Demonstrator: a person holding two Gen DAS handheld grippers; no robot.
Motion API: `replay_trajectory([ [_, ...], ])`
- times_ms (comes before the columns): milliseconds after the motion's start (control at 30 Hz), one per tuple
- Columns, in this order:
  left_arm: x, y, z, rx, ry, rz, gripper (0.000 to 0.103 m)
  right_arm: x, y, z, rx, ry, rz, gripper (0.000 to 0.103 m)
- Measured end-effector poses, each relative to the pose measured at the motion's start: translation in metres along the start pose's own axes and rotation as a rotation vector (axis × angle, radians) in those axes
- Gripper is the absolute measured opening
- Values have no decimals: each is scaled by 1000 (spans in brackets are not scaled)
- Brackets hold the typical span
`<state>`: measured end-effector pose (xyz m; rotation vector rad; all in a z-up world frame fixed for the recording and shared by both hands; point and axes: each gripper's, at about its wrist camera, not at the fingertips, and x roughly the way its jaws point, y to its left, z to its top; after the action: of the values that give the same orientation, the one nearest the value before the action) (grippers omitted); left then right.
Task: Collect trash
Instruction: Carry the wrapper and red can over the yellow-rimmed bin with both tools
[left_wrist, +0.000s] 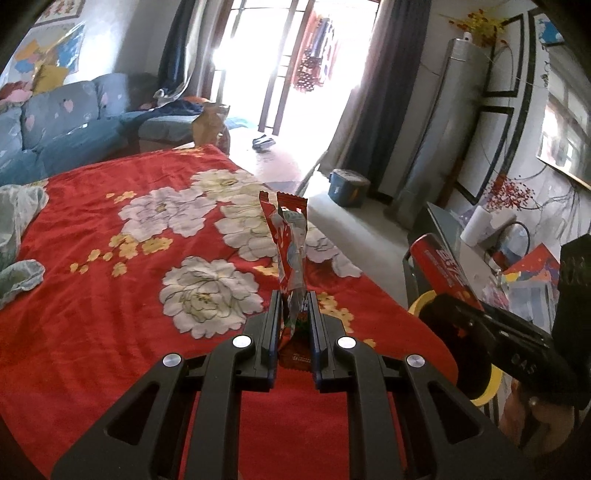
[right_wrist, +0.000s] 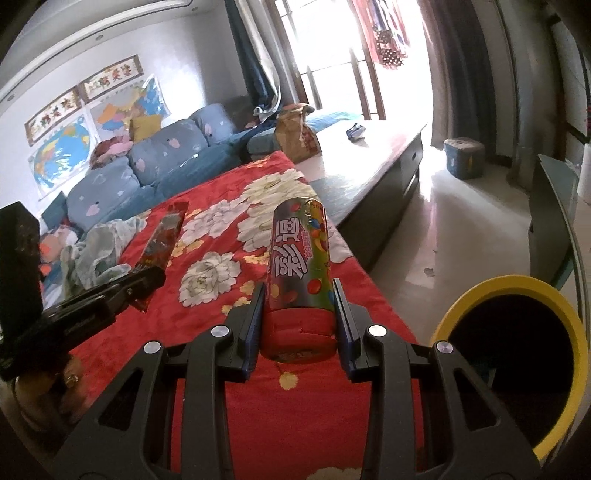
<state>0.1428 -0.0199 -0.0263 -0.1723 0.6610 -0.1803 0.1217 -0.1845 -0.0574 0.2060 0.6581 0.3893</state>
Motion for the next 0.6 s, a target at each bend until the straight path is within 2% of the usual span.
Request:
replay_trajectory([
  [600, 1, -43, -6, 91, 14, -55, 13, -26, -33, -5, 48, -34, -65, 27],
])
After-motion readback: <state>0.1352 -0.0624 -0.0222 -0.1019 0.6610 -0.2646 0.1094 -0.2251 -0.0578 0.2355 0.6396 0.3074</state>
